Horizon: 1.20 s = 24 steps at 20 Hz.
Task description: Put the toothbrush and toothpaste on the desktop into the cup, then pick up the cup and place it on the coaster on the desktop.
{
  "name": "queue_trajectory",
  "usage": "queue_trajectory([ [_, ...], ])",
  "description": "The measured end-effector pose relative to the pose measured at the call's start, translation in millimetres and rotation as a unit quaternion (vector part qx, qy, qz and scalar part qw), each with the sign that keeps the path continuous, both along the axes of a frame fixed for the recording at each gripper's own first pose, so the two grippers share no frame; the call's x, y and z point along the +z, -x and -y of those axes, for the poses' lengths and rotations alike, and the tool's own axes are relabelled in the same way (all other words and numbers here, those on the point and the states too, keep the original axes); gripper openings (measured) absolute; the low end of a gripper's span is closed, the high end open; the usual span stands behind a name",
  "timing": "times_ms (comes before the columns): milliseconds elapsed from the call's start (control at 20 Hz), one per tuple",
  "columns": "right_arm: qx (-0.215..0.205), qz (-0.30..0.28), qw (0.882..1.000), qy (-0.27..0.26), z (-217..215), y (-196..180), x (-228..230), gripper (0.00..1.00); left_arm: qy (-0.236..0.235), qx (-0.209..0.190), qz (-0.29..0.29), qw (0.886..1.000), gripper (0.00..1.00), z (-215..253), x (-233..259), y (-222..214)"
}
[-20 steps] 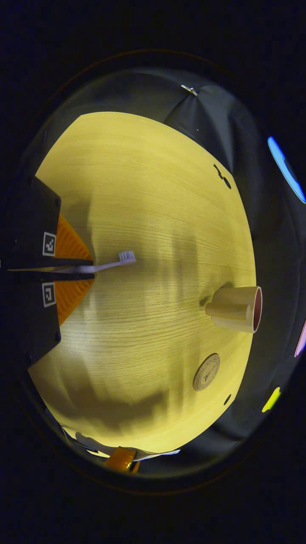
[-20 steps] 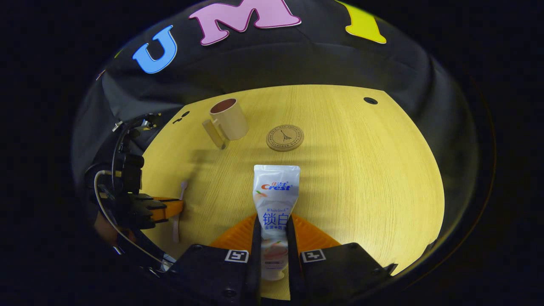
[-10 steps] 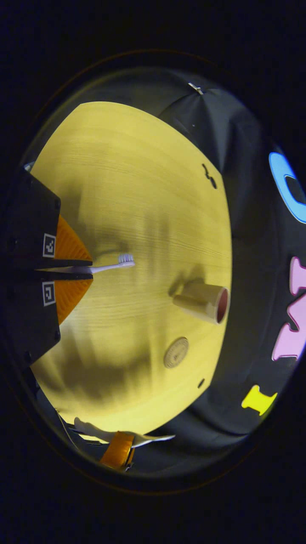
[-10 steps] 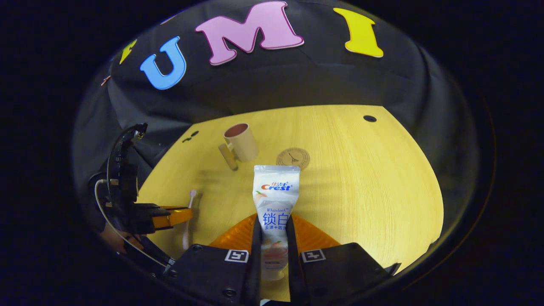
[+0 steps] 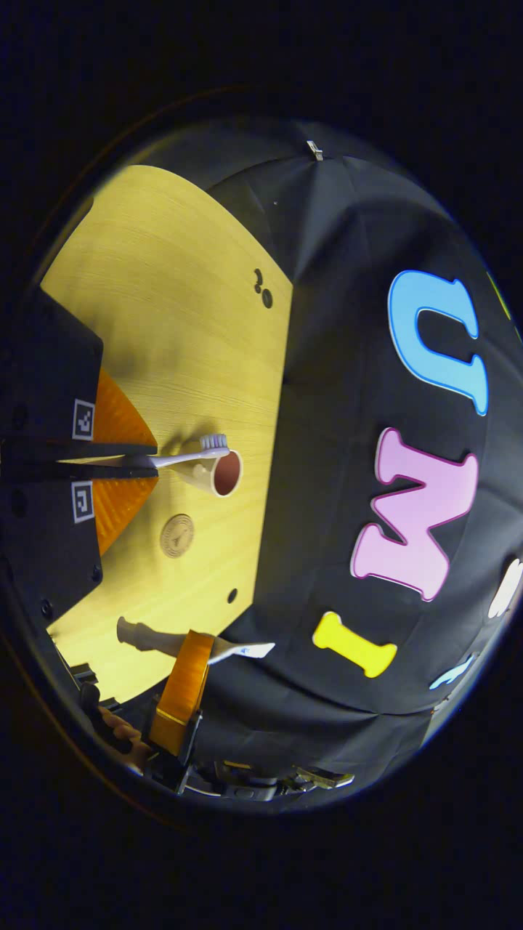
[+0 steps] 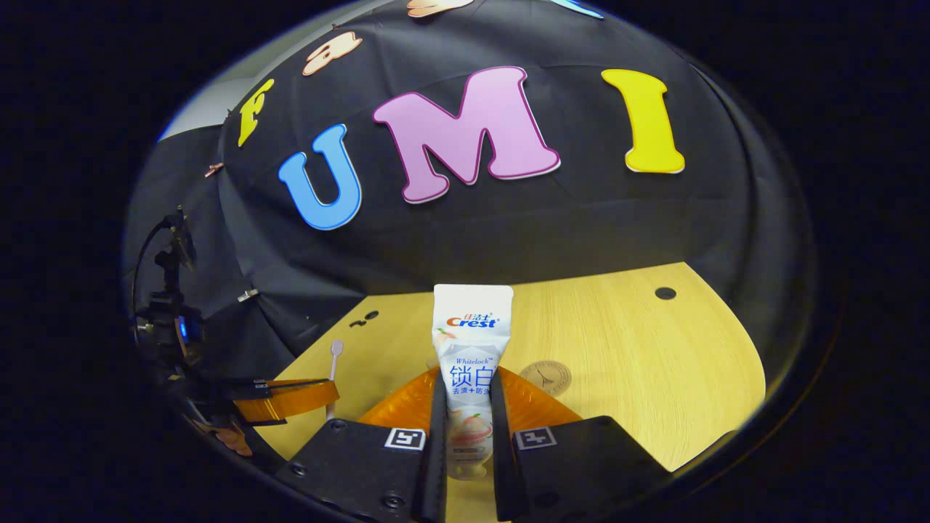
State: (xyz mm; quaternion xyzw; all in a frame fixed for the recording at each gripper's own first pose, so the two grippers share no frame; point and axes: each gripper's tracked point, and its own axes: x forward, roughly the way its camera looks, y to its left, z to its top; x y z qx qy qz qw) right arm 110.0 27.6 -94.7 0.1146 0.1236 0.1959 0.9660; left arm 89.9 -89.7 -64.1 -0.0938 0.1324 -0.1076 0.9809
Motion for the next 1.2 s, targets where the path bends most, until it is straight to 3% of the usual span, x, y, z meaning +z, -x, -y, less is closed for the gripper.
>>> queue_trajectory([
  [350, 0.018, 0.109, 0.992, -0.067, -48.0, -85.2, 42.1, 0.29, 0.029, 0.009, 0.096, 0.995, 0.06, -12.0, 36.0, -27.4],
  [550, 0.026, 0.160, 0.986, -0.045, -75.9, -133.9, 46.8, 0.29, 0.044, 0.007, 0.139, 0.989, 0.06, -10.1, 47.9, -44.5],
  [900, 0.036, 0.148, 0.988, -0.025, -106.2, -192.0, 0.9, 0.29, 0.056, 0.015, 0.160, 0.985, 0.06, -12.1, 41.0, -62.3],
  [1200, 0.059, 0.112, 0.992, 0.012, -119.6, -202.7, -52.8, 0.30, 0.060, 0.024, 0.157, 0.985, 0.06, -16.7, 36.3, -73.9],
])
